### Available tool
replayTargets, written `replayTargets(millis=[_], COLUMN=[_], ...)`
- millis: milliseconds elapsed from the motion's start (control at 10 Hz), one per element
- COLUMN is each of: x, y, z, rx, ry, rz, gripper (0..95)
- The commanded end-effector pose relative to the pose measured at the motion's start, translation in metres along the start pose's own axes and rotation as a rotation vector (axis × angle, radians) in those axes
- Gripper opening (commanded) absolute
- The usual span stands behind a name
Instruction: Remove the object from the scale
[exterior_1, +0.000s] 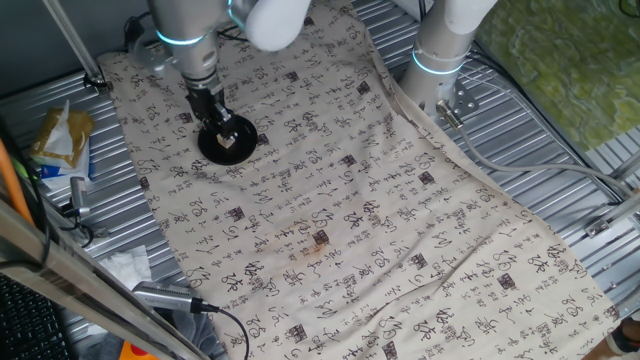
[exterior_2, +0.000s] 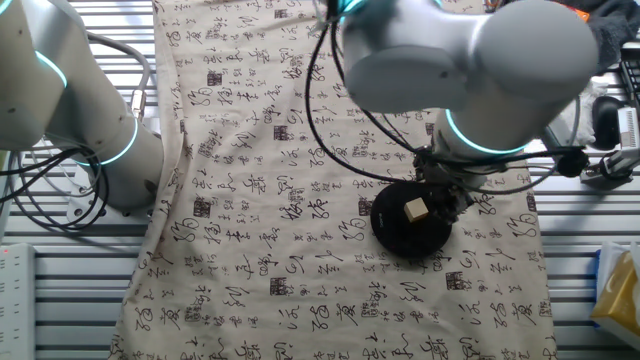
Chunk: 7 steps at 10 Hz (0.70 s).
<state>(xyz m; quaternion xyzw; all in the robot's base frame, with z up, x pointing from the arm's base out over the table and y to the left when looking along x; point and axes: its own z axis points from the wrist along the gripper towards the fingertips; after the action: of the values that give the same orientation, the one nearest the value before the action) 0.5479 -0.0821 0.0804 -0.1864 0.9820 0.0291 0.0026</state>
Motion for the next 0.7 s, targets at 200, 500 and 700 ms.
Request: replayTargets(millis=[200,500,700], x=[-0.0002,-0.0001,0.002], y=[0.0004,0.0003,-0.002], z=[0.0032,0.0035,0.0056], rx=[-0.026,-0.034,-0.036], ry=[0.082,0.11,0.125], rz=[0.005,-0.012,-0.018], gripper=[57.0,57.0,57.0])
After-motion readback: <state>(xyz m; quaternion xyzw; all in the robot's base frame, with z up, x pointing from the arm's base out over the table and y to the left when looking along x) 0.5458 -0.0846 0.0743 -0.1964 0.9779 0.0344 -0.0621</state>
